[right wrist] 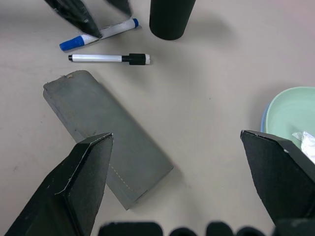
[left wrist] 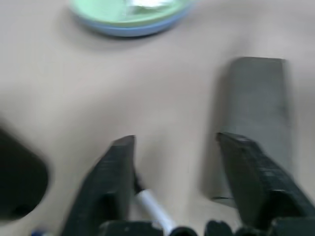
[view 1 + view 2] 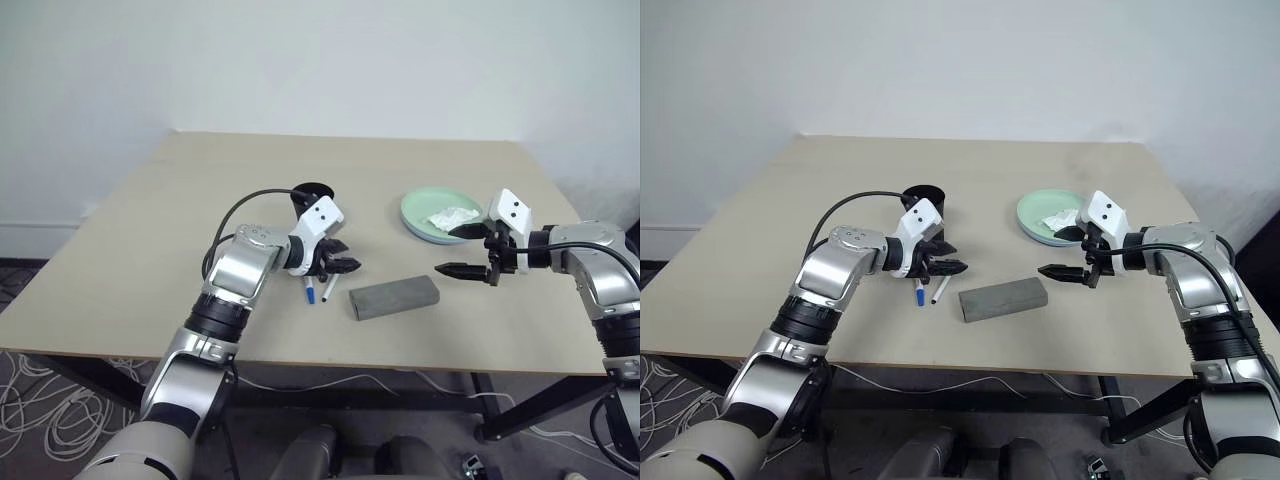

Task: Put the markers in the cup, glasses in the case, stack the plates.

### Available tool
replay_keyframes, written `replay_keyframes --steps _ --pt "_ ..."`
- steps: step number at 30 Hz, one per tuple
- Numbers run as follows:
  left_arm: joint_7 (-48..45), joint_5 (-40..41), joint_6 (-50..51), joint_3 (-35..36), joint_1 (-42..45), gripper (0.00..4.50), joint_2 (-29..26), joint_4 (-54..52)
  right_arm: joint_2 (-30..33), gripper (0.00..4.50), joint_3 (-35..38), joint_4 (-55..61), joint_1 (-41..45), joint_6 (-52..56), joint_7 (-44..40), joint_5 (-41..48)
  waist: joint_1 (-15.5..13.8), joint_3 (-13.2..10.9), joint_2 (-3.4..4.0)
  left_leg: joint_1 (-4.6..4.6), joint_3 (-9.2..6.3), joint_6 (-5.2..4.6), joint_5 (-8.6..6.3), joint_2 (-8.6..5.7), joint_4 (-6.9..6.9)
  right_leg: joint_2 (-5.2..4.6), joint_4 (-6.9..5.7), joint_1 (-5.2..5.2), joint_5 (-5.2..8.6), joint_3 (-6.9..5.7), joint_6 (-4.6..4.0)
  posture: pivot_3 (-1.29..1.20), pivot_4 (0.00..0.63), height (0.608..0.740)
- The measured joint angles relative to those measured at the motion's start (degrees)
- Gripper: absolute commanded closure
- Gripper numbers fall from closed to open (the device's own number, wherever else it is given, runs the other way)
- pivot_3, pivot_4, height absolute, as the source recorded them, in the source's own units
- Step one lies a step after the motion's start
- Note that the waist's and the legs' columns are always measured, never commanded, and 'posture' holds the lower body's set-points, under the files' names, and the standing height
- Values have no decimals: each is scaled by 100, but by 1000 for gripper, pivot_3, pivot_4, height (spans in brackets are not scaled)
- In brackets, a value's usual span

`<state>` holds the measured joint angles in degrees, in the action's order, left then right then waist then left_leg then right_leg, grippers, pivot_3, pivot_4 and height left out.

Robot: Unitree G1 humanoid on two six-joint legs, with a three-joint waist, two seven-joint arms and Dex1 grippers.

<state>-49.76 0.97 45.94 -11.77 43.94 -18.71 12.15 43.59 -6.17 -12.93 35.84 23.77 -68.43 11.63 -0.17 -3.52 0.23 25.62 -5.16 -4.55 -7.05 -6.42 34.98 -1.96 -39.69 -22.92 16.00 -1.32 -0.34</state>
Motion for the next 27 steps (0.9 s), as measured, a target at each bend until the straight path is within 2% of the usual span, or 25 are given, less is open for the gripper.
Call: replay_keyframes --steps 8,14,20,27 --pt "1020 9 496 205 9 1001 365 364 -87 0 -83 -138 166 -67 -30 -49 -27 0 0 0 1 0 0 -1 4 0 0 1 -2 1 2 0 0 727" --pt "1680 -43 602 163 394 1001 826 1158 -127 0 -123 -164 169 -112 -52 -56 -31 -1 -1 0 2 0 0 -2 9 -1 0 4 -7 0 10 0 0 727" --pt "1975 -107 590 74 968 1001 1072 2009 -133 0 -123 -169 170 -112 -45 -59 -26 -1 -1 0 1 0 0 -2 10 -1 0 5 -8 0 12 0 0 727" --pt "2139 -235 786 -80 1166 1001 1158 2619 -132 0 -123 -166 169 -106 -26 -56 -25 -1 -2 1 1 0 0 -2 9 -2 1 4 -7 1 13 0 0 727"
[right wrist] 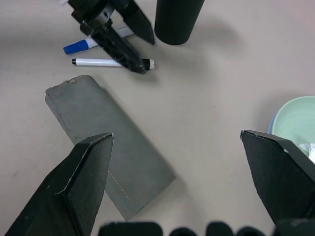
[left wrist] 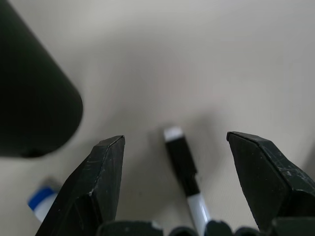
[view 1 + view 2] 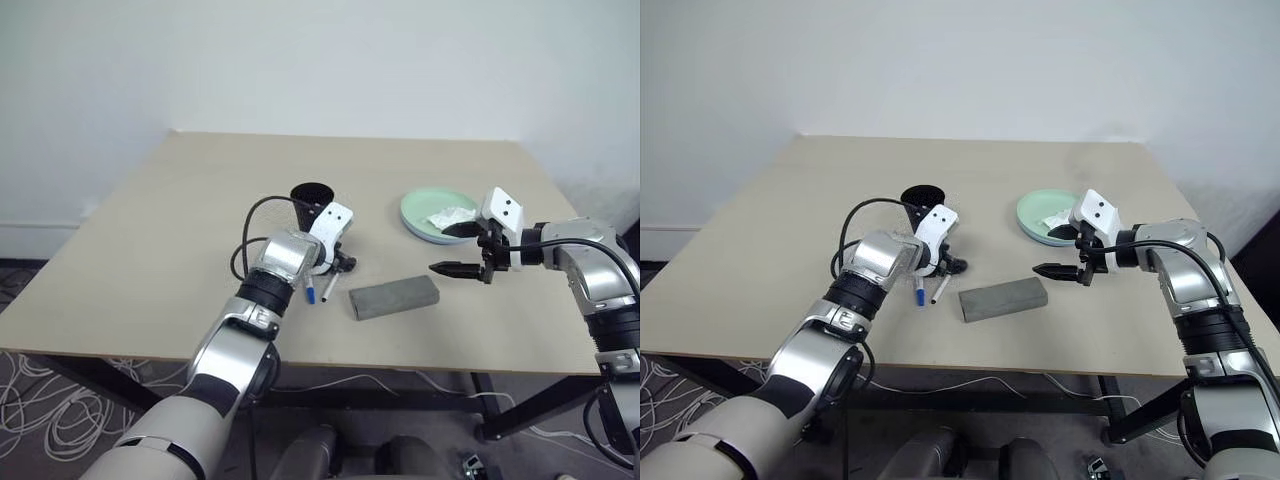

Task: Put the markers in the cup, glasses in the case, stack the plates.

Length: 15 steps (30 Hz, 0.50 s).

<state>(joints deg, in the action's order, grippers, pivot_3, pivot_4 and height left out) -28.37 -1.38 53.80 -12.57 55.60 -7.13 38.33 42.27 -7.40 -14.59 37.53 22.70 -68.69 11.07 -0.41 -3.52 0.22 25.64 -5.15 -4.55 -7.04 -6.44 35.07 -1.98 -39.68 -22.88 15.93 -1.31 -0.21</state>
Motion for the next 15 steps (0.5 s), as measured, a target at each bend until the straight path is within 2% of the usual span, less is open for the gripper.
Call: replay_keyframes --steps 9,12,15 --pt "27 -65 129 -196 41 1001 25 122 -1 0 0 2 0 0 13 1 -2 0 0 0 0 0 0 0 0 -2 0 2 0 -2 0 0 0 727" --pt "-4 -71 132 -262 55 1569 30 122 -4 0 0 2 0 0 14 1 -1 0 0 0 0 0 0 0 0 -2 0 1 0 -1 0 0 0 727" --pt "-54 -70 131 -306 58 2643 55 122 -17 0 0 2 0 0 15 1 0 0 0 0 0 0 0 0 0 -2 0 2 0 -1 0 0 0 727"
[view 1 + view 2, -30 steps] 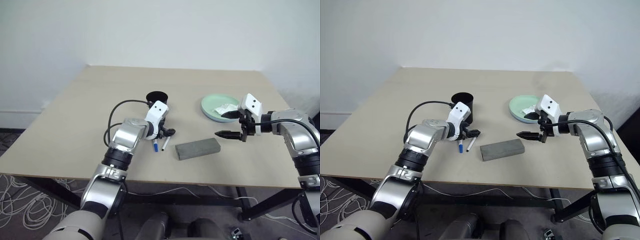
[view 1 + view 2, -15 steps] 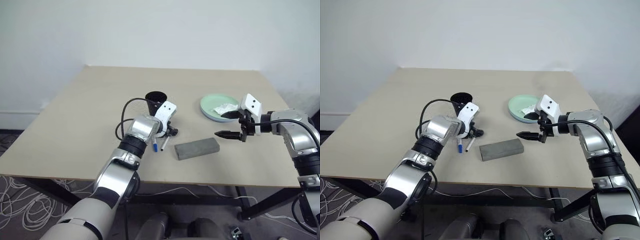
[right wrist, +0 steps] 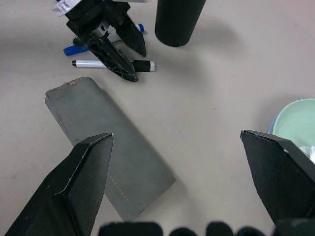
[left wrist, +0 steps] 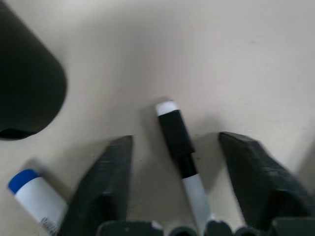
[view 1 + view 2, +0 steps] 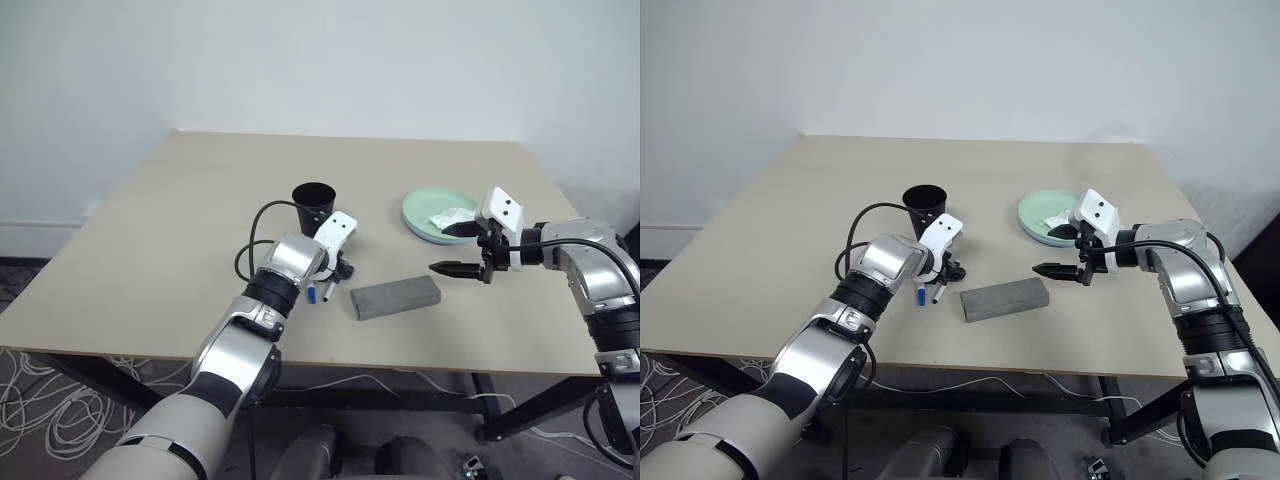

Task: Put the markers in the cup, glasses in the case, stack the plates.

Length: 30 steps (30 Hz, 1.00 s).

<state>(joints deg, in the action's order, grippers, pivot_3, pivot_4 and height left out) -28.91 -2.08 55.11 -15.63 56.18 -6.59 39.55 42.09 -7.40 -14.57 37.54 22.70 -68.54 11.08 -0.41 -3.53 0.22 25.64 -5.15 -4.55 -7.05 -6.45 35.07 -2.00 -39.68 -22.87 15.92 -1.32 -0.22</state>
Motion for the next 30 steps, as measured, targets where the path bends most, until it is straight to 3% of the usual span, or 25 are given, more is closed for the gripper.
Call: replay_keyframes --steps 5,18,30 --pt "-67 -38 -7 -167 27 4343 -4 -2 -18 0 0 0 0 0 1 0 3 0 1 -1 -1 0 0 0 0 0 0 1 0 0 0 0 0 727" --pt "-380 23 -88 -180 29 4343 -23 -20 -18 0 0 0 0 0 14 0 0 0 0 1 0 0 0 0 -1 -1 2 0 0 0 0 0 0 727" --pt "-1067 1258 270 952 277 4343 -40 -1192 -15 0 0 0 1 -4 11 1 51 -1 0 5 -1 0 0 0 -5 0 2 -8 0 0 0 0 0 727"
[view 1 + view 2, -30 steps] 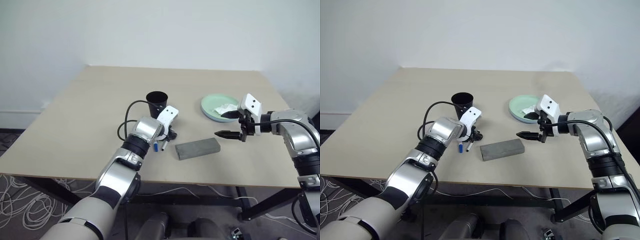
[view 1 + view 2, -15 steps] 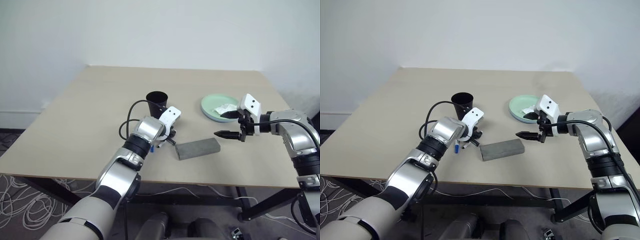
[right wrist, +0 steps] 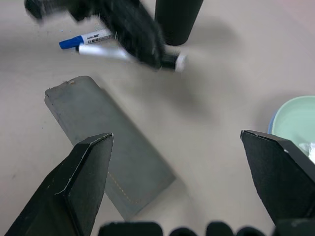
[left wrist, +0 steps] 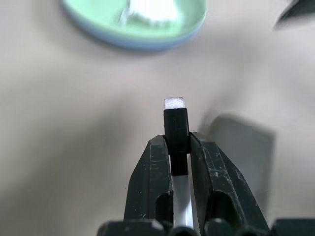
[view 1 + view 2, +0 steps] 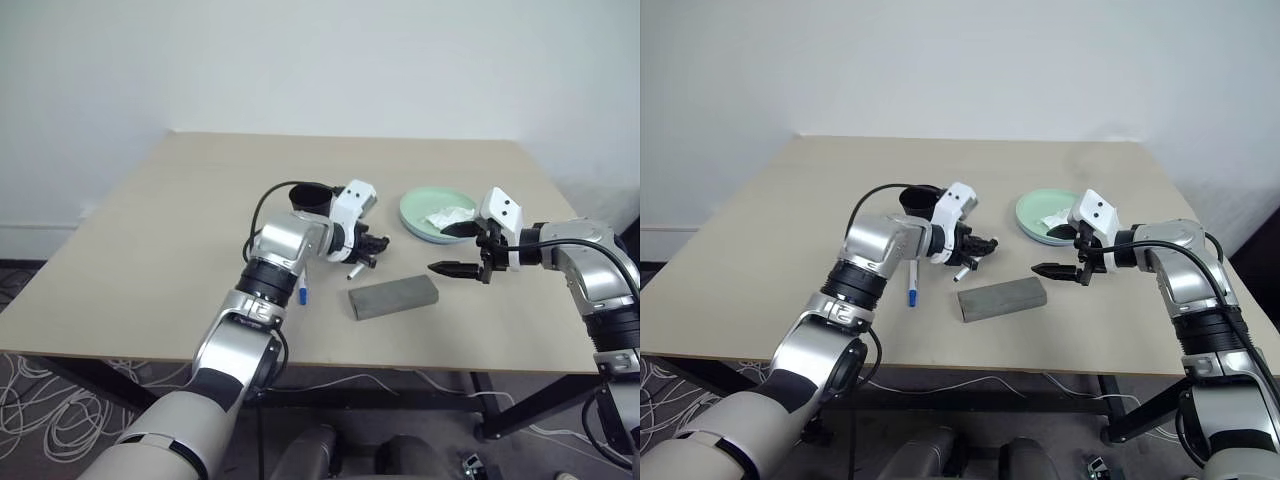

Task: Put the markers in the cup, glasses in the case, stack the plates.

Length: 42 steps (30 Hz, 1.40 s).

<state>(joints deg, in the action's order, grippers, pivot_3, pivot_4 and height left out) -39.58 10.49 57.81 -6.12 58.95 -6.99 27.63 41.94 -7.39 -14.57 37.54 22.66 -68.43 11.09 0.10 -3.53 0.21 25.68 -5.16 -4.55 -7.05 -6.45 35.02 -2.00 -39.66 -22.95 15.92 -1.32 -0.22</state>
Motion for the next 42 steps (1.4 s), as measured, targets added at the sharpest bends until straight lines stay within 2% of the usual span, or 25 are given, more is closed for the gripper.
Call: replay_keyframes --steps 5,12,19,24,32,42 --pt "130 350 -360 580 294 4343 -90 -301 3 0 0 -2 1 -13 0 -2 -2 0 0 -1 2 0 0 0 2 0 0 1 0 1 0 0 0 727" --pt "708 346 -2284 1224 624 4343 -378 351 2 0 0 -10 2 -46 3 0 -24 1 0 -3 4 1 1 0 3 1 0 2 -2 3 0 0 0 727" --pt "1334 323 -4718 1723 624 4343 -278 1395 0 0 4 -14 4 -52 -9 13 -61 1 -2 -2 11 1 0 -1 8 0 1 4 -16 6 -21 0 0 727" --pt "1564 265 -5923 1818 624 4343 -153 2179 1 0 9 -13 3 -52 -15 16 -60 1 -3 -1 13 0 0 -2 14 0 1 7 -18 6 -11 0 0 727" --pt "1696 138 -6833 1832 626 4343 -75 3389 3 0 18 10 3 -51 -14 19 -60 1 -3 -2 12 0 0 -2 18 1 0 9 -13 4 10 0 0 727" --pt "1915 -216 -7374 1760 625 4343 -39 4040 3 0 27 45 3 -37 0 64 -60 1 -4 -1 12 0 0 -1 20 1 0 11 -13 2 11 0 0 727"
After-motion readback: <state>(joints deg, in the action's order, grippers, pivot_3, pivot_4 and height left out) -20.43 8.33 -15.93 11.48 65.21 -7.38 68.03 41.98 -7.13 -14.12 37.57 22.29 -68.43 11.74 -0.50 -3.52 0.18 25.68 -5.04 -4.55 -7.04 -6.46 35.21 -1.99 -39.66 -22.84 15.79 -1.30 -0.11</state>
